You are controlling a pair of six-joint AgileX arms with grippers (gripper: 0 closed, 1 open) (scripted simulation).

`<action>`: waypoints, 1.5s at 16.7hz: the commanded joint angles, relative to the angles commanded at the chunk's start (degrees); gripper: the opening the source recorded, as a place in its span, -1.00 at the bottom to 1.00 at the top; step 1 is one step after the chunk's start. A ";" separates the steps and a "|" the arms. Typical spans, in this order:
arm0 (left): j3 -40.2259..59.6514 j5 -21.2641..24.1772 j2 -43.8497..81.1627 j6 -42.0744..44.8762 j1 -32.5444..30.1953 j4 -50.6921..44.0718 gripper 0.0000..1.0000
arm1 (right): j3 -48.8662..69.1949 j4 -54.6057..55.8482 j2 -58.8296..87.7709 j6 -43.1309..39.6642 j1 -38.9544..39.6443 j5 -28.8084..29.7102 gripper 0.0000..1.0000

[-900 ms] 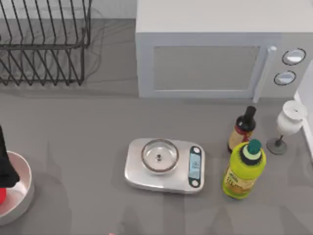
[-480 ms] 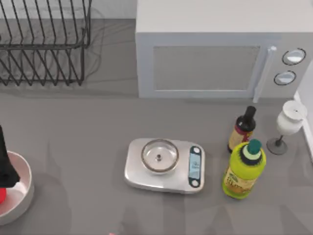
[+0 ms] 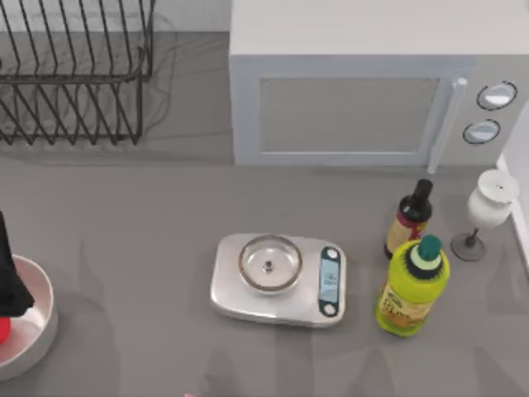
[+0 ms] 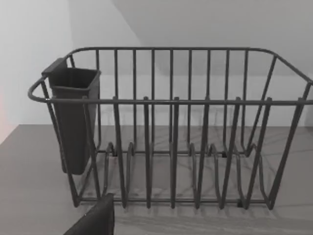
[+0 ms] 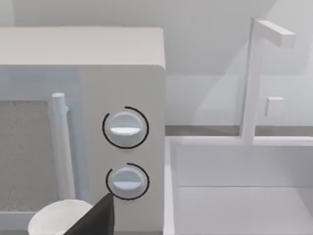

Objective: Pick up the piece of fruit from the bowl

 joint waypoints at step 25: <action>40.82 0.01 62.48 0.64 -0.14 -48.07 1.00 | 0.00 0.00 0.00 0.00 0.00 0.00 1.00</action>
